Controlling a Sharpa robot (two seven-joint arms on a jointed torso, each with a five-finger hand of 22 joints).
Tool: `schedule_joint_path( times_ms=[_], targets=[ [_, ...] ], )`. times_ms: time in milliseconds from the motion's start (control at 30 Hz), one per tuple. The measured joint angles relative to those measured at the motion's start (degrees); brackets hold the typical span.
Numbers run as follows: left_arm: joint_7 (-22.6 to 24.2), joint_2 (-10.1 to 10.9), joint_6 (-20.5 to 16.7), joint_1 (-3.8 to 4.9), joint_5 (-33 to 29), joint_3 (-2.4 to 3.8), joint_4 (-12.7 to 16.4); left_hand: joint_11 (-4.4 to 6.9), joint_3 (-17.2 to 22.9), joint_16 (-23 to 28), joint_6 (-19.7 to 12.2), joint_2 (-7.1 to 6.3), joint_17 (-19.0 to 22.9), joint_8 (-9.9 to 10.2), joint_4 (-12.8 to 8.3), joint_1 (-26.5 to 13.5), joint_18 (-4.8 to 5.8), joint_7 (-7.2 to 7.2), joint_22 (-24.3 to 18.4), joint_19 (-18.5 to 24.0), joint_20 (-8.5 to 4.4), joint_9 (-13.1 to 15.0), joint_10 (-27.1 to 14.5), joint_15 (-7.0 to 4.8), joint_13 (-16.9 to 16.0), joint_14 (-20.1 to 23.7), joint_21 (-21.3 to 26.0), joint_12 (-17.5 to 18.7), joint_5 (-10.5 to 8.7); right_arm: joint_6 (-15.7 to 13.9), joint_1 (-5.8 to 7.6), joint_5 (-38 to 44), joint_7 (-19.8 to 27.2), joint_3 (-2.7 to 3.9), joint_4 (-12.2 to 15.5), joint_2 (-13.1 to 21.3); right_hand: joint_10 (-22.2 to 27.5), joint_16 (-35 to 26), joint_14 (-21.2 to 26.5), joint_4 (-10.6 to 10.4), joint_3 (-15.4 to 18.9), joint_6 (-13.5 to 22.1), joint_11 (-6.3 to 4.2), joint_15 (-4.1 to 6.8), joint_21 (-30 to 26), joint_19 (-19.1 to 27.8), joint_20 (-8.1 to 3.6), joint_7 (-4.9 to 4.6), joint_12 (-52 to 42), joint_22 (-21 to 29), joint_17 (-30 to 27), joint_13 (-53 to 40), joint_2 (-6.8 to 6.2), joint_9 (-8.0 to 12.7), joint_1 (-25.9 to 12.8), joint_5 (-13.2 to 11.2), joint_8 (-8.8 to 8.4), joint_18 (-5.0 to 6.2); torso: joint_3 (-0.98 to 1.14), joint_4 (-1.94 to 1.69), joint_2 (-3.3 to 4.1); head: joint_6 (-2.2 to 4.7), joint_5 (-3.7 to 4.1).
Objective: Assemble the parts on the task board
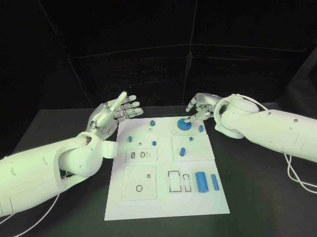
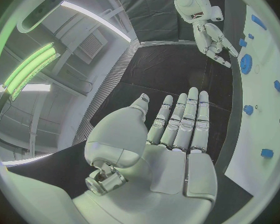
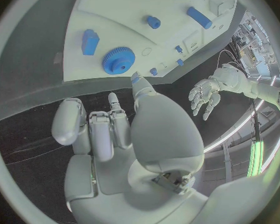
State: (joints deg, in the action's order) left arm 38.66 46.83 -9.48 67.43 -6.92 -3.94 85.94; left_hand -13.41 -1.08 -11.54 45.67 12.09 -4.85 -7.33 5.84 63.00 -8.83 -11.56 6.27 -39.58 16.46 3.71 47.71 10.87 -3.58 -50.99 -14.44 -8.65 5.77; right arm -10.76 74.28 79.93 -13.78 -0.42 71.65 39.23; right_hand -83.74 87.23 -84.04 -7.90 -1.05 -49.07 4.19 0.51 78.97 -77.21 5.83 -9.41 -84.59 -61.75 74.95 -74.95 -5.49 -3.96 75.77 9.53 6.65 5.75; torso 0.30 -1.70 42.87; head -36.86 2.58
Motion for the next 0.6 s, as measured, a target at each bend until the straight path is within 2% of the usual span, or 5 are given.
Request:
schedule_joint_path(
  times_ms=[233,533,600],
  targets=[
    [0.0,-0.38,0.09,-0.01,-0.06,-0.01,-0.54,0.0,0.0,0.0,0.0,0.0,0.0,0.0,0.0,0.0,0.0,0.0,0.0,0.0,0.0,0.0,0.0,0.0,0.0,0.0,0.0,0.0,0.0,2.39,-0.06,1.12,-0.1,0.0,-1.7,-2.13,0.0,0.57,0.21,0.16,0.16,0.6,0.0,-0.21,0.9,-0.72,0.31,-0.21,-0.96,-1.69,0.0,0.01,0.65,0.0,0.65,0.0,0.0,0.01,0.01,-0.19,0.07,0.23,0.23],
    [0.0,-0.52,0.16,-0.02,-0.09,-0.02,-0.67,0.0,0.0,0.0,0.0,0.0,-0.01,0.0,0.0,0.0,0.0,0.0,0.01,0.0,0.0,0.0,0.0,0.0,0.0,0.0,0.0,0.0,0.0,5.51,-0.26,2.67,-0.2,-0.03,-2.69,-2.81,-0.2,0.91,0.21,0.32,0.32,0.6,0.21,-0.21,1.75,-1.74,0.29,-0.21,-1.44,-3.61,-0.01,0.01,0.94,-0.01,1.56,0.0,0.29,-0.03,0.01,-0.19,0.07,-0.25,0.15],
    [0.0,-0.53,0.17,-0.02,-0.1,-0.02,-0.7,0.0,0.0,0.0,0.0,0.0,-0.01,0.0,0.0,0.0,0.0,0.0,0.01,0.0,0.0,0.0,0.0,0.0,0.0,0.0,0.0,0.0,0.0,6.21,-0.34,3.1,-0.26,-0.04,-2.72,-2.82,-0.2,0.92,0.21,0.32,0.32,0.6,0.21,-0.21,1.75,-1.74,0.29,-0.21,-1.79,-3.88,-0.01,0.01,1.12,-0.01,1.74,0.3,0.39,-0.91,0.01,-0.19,0.07,-0.34,0.15]
  ],
)
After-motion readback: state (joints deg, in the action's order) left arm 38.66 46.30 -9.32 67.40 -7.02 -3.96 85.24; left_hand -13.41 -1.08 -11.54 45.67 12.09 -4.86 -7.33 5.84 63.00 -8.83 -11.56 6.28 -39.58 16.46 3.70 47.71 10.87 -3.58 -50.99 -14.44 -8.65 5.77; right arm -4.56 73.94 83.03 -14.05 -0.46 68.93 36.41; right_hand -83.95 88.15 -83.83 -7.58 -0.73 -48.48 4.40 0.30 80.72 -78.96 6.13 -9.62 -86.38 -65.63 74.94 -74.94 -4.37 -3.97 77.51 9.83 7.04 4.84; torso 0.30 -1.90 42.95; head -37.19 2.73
